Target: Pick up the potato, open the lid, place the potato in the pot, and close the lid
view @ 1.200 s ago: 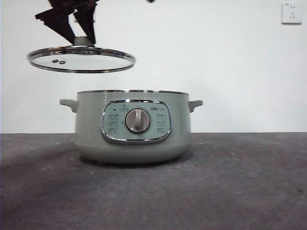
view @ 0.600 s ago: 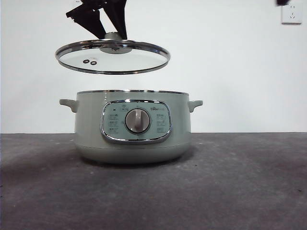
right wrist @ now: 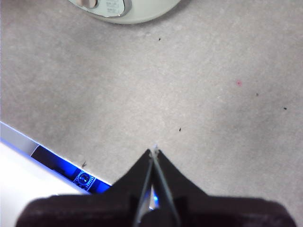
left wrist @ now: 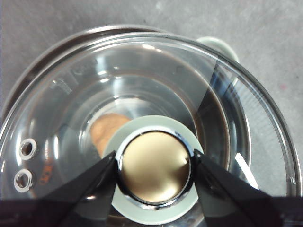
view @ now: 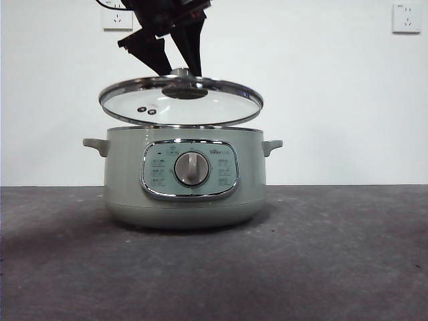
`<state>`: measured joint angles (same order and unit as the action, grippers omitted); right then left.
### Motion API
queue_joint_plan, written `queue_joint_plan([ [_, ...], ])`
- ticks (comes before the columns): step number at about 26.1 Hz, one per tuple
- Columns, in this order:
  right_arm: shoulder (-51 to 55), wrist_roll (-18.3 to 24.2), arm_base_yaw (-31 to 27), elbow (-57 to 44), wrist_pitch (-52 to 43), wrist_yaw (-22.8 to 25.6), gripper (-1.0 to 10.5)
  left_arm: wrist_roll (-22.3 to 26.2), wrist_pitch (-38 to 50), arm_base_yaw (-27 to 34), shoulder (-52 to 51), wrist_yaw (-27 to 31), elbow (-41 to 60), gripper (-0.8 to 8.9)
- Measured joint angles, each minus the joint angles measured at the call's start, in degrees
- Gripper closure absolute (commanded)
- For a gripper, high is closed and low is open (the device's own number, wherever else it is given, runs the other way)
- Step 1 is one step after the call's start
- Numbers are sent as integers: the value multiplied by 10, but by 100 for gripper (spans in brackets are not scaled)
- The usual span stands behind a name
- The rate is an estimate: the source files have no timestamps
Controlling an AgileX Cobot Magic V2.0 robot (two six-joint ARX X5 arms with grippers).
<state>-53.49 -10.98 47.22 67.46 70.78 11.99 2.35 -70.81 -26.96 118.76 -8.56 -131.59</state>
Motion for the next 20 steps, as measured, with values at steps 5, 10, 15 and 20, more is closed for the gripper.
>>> queue_joint_plan([
  [5,5,-2,0,-4,-2,0,957,0,0,-2,6,2,0,822],
  [10,5,-2,0,-4,-2,0,957,-1,1,-2,28,2,-1,823],
  [15,5,-2,0,-4,-2,0,957,-1,2,-3,28,12,-1,822],
  [20,5,-2,0,-4,-2,0,957,2,3,-6,28,30,-1,822],
])
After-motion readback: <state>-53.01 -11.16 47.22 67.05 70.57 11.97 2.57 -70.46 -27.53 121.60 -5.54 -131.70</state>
